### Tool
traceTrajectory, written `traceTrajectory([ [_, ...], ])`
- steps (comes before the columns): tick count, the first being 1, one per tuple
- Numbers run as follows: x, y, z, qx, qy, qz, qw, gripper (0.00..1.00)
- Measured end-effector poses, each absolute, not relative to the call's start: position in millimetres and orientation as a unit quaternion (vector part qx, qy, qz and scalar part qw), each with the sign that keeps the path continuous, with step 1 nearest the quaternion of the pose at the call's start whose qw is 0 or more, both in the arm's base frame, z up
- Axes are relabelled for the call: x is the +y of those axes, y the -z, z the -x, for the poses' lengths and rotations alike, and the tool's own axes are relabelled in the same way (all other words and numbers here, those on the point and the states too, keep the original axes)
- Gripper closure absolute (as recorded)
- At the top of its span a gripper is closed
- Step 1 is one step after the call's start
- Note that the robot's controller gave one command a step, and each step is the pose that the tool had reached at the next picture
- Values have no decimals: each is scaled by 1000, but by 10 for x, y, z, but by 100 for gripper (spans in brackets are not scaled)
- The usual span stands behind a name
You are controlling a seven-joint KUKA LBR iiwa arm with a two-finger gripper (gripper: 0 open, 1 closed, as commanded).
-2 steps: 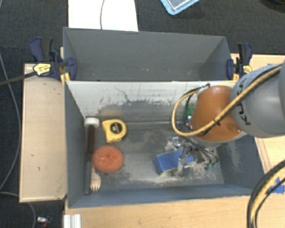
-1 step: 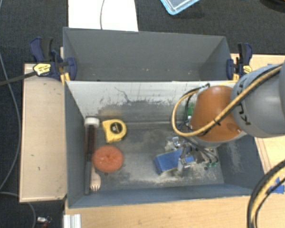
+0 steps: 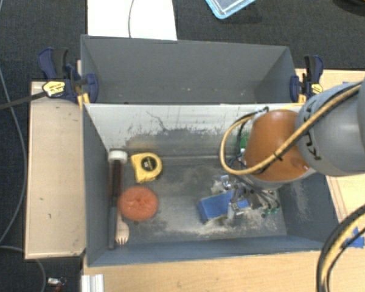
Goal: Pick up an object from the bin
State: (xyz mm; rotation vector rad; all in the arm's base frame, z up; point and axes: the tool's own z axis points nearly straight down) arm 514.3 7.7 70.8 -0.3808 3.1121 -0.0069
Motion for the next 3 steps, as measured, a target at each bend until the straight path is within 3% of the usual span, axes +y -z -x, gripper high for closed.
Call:
traceTrajectory([
  [1,-71,-867,-5298,993,2,117,5,100],
  [2,-71,-867,-5298,993,2,117,5,100],
  [3,-17,-3044,-5382,992,2,123,5,100],
])
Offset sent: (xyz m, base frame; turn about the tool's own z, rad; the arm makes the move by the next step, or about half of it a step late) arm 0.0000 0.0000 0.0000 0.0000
